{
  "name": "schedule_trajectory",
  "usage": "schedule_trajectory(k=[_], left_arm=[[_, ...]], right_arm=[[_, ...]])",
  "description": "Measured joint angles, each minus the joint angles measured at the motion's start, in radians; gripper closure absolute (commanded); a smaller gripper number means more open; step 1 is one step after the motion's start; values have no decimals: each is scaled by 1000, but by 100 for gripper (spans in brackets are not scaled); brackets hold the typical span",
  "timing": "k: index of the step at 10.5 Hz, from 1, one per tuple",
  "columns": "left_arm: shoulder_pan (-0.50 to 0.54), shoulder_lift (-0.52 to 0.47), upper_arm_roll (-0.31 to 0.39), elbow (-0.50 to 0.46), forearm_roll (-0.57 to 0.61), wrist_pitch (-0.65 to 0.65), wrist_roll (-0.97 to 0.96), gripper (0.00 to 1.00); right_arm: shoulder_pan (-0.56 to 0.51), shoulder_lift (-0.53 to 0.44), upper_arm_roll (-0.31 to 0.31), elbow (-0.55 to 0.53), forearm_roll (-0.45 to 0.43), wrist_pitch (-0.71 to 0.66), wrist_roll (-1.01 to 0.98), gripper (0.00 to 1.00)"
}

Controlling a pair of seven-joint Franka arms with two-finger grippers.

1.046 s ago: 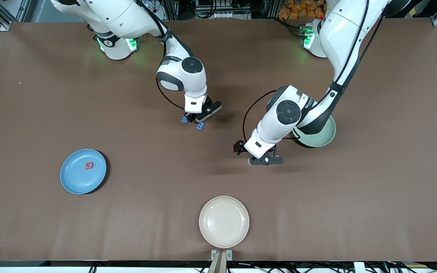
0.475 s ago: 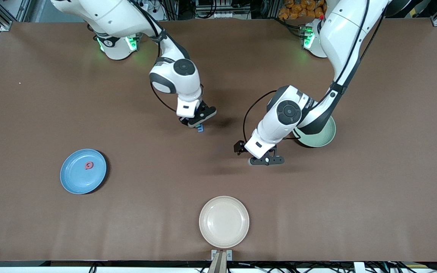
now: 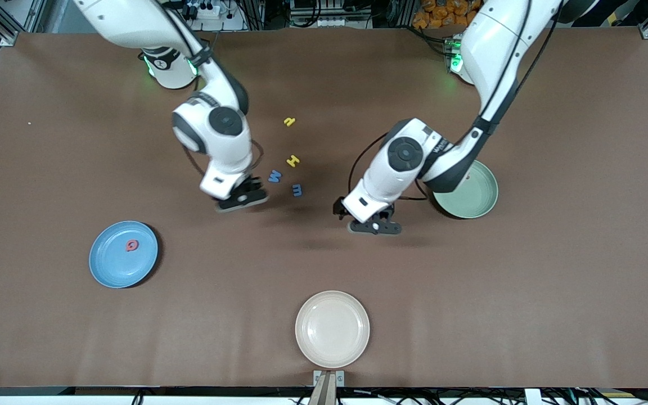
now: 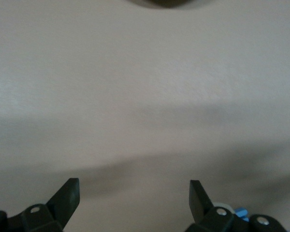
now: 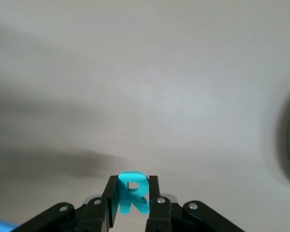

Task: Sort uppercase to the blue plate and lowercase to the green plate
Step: 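Carry the teal R to the blue plate while the left gripper grasps the E, then open the right gripper over the blue plate while the left gripper holds the E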

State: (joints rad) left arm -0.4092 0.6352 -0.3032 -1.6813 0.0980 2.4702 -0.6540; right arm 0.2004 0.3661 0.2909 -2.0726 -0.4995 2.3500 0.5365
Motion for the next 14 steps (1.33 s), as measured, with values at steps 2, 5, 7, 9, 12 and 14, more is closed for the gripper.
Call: schedule_trajectory(k=[2, 5, 7, 9, 12, 14], left_arm=[[-156, 10, 128, 37, 0, -21, -11, 0], [-326, 55, 243, 114, 32, -91, -65, 0], [-387, 89, 268, 165, 116, -160, -148, 0], [-442, 152, 275, 224, 198, -198, -251, 0], [-531, 213, 299, 298, 226, -212, -336, 0], [-564, 214, 300, 332, 226, -216, -381, 0]], right_arm=[[-84, 0, -21, 22, -22, -78, -42, 100], [-239, 5, -54, 56, -75, -113, -175, 100], [-320, 22, -72, 87, -101, -113, -275, 100], [-331, 54, -97, 119, -156, -113, -289, 100], [-341, 108, -108, 168, -235, -113, -281, 11], [-357, 145, -109, 213, -254, -112, -271, 0]])
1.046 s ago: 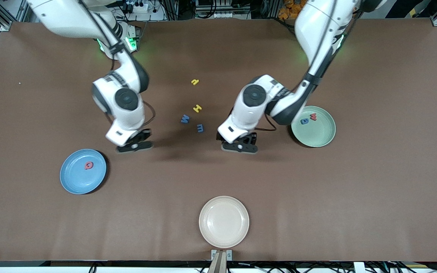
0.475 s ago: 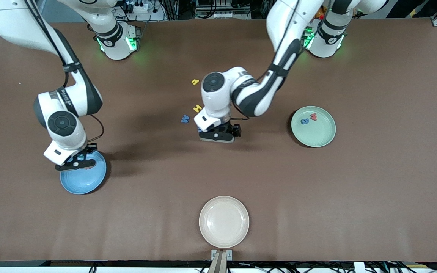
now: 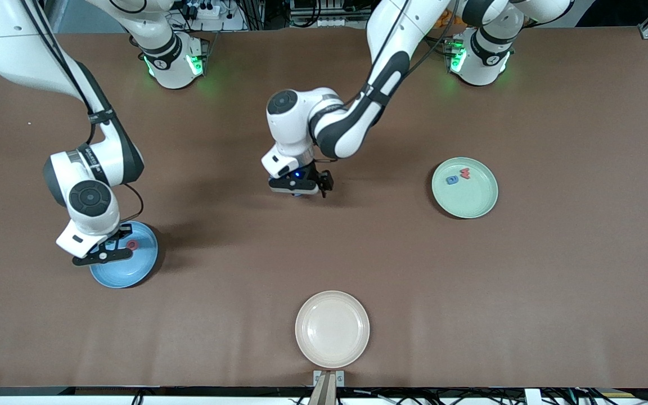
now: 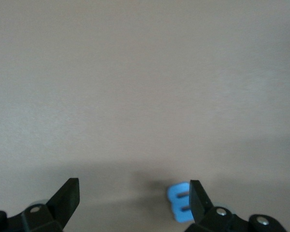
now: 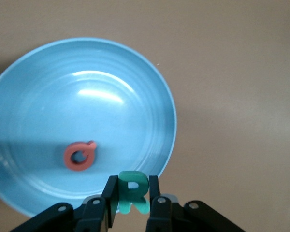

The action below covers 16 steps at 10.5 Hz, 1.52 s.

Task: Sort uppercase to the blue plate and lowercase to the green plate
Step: 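Open the right gripper over the blue plate while the left gripper holds the E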

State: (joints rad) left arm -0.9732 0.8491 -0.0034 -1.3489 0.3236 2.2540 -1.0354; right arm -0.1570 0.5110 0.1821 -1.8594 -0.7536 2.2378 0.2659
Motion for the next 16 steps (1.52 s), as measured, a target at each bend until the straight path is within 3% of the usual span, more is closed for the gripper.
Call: schedule_trajectory(k=[7, 10, 11, 13, 16], left_arm=[[-5, 66, 9, 30, 0, 140, -87, 0], [0, 94, 9, 29, -4, 160, -87, 3], [0, 98, 9, 29, -11, 169, -87, 11], [0, 100, 9, 29, -43, 177, -85, 15], [-1, 105, 6, 20, -87, 177, -66, 32]], right_arm=[[-3, 27, 1, 98, 14, 0, 9, 0], [-2, 27, -2, 104, 190, -7, 13, 0], [-2, 28, -2, 102, 213, -22, 13, 0], [-4, 25, -8, 89, 300, -44, -13, 0], [-21, -15, -16, 80, 435, -113, -117, 0]])
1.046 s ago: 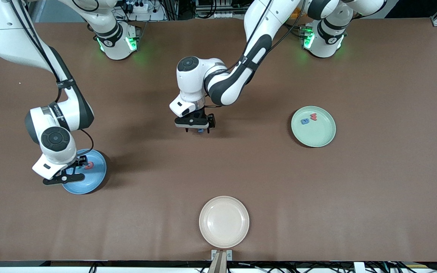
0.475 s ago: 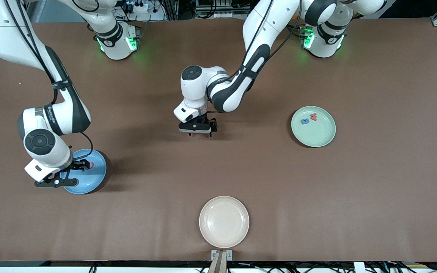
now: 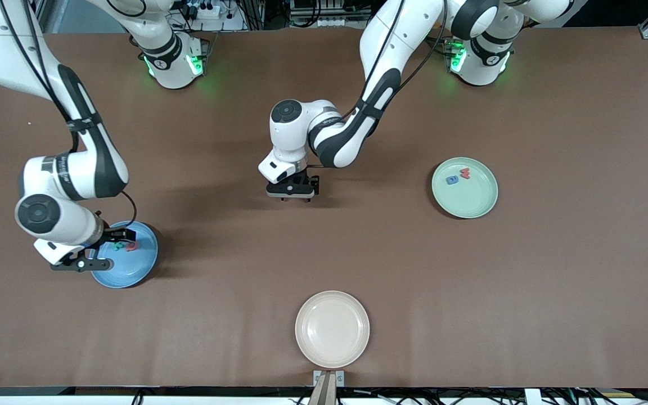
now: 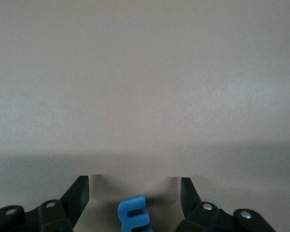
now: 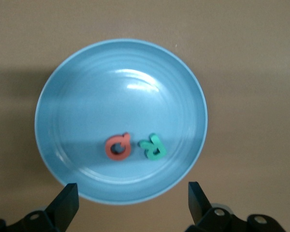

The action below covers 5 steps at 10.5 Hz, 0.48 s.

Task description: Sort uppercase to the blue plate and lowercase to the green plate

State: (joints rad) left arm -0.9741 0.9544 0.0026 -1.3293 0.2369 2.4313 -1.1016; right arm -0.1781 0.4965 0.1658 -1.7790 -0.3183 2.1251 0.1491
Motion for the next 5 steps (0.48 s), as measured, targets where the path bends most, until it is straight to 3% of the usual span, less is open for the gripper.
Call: schedule_trajectory(k=[2, 5], left_arm=[[0, 1, -1, -4, -3, 3, 2, 42], [-1, -3, -2, -6, -10, 1, 8, 45]], right_arm=[[0, -38, 2, -8, 61, -62, -15, 0], [2, -74, 4, -23, 113, -133, -57, 0]])
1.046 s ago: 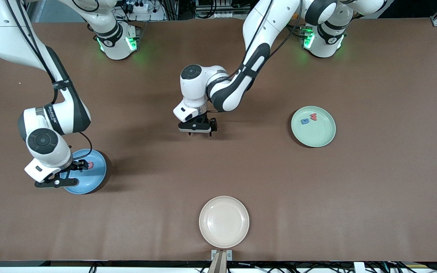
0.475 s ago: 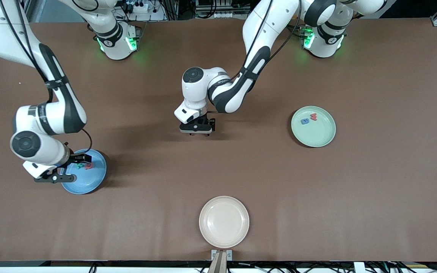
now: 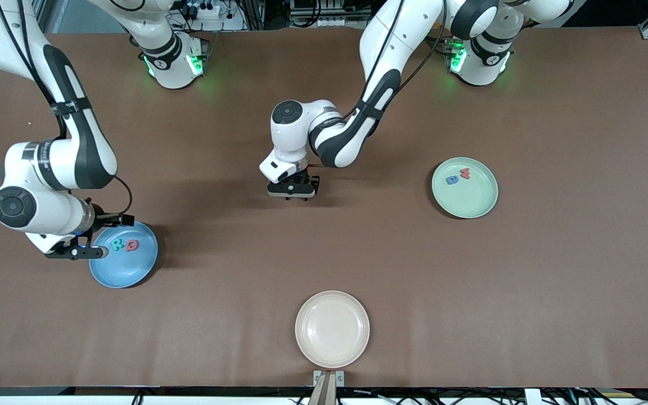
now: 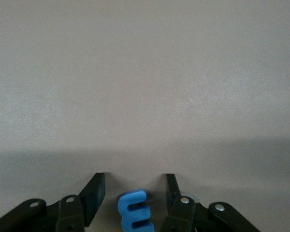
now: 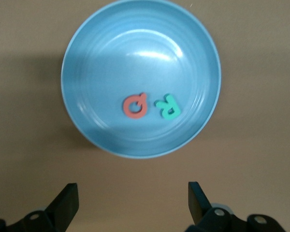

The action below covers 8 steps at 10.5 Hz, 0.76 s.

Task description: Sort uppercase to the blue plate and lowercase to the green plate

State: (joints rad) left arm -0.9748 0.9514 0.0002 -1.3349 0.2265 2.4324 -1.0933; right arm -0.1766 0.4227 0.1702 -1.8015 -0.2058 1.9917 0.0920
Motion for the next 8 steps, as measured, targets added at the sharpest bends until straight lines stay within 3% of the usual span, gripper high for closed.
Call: schedule_trajectory(k=[1, 5, 8], left_arm=[[0, 0, -1, 0, -1, 0, 2, 49], [1, -5, -20, -4, -4, -4, 10, 50], [1, -8, -33, -5, -9, -18, 13, 71]], right_arm=[[1, -5, 1, 0, 10, -10, -9, 0], [34, -7, 5, -1, 27, -24, -13, 0], [46, -7, 5, -1, 27, -31, -13, 0]])
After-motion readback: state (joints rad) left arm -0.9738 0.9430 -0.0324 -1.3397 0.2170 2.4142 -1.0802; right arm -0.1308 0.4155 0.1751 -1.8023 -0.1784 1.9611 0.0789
